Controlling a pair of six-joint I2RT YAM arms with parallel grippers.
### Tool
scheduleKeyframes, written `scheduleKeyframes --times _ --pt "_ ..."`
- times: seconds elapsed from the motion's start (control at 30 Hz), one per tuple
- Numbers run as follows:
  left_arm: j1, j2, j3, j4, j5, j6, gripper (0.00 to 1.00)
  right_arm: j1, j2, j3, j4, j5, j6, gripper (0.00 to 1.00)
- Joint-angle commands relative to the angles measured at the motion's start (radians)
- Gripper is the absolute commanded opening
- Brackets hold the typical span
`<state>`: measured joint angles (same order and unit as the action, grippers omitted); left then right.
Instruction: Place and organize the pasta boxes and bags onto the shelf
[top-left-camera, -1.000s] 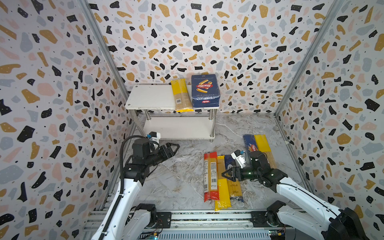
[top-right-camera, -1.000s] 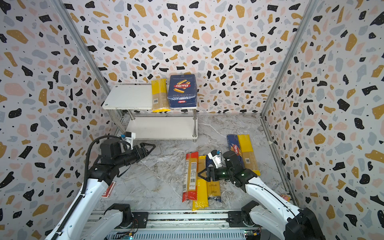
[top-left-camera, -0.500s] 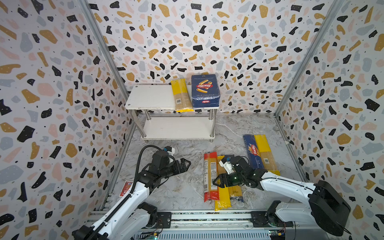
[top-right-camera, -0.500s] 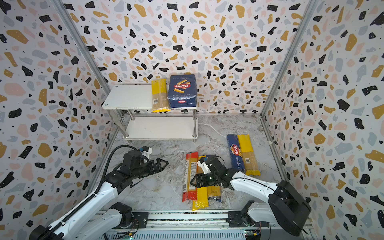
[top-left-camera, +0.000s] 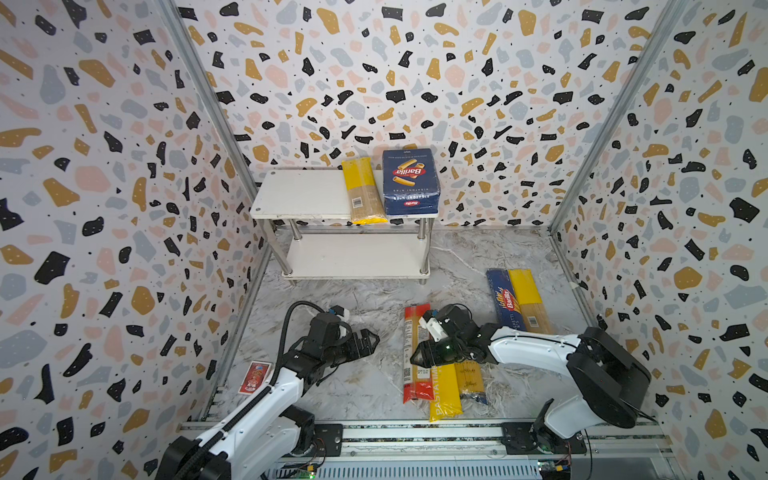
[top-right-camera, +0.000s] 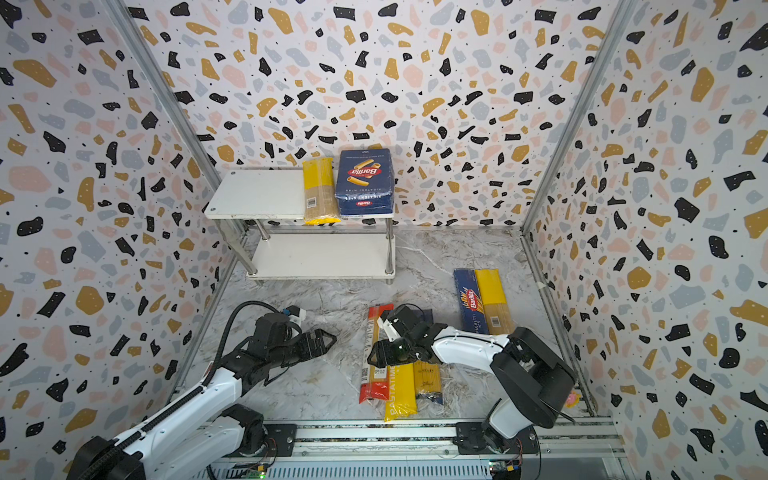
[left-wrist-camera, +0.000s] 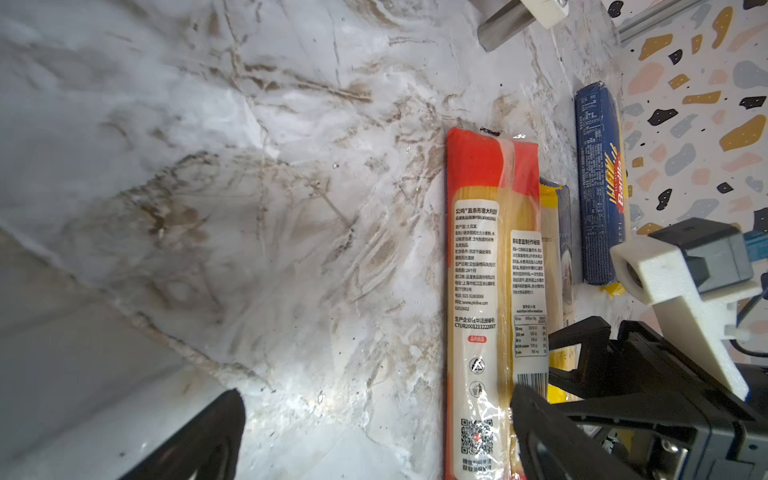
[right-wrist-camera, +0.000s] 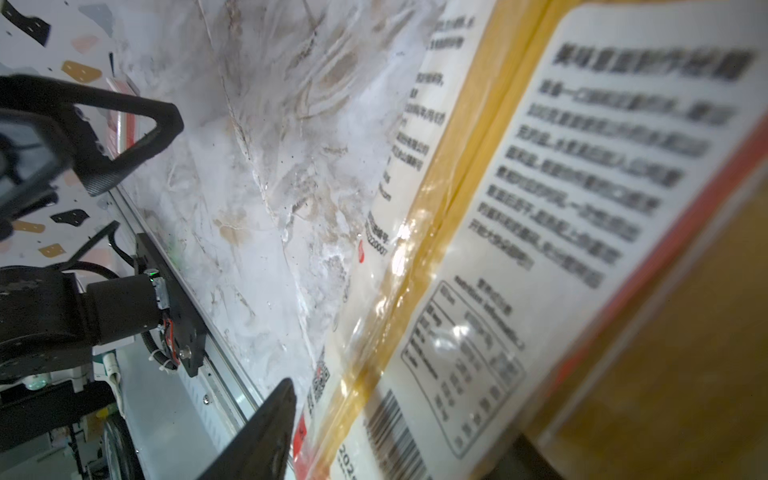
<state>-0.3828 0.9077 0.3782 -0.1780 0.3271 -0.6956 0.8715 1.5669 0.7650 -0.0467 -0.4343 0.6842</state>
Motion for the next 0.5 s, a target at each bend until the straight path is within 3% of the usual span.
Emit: scheduleKeyframes --times 0.0,0.3,0.47 --pt "-0.005 -0.006 -0.013 0.046 0.003 0.010 1.00 0.019 0.051 0.074 0.020 -0.003 -0.003 0.57" --pt "-0.004 -0.007 -0.066 0.103 0.030 -0.015 1.00 0.021 0.141 0.131 0.062 -0.057 -0.016 0.53" --pt "-0.010 0.025 -0.085 0.192 0.080 -0.039 1.00 -0.010 0.107 0.096 0.053 -0.066 -0.021 0.62"
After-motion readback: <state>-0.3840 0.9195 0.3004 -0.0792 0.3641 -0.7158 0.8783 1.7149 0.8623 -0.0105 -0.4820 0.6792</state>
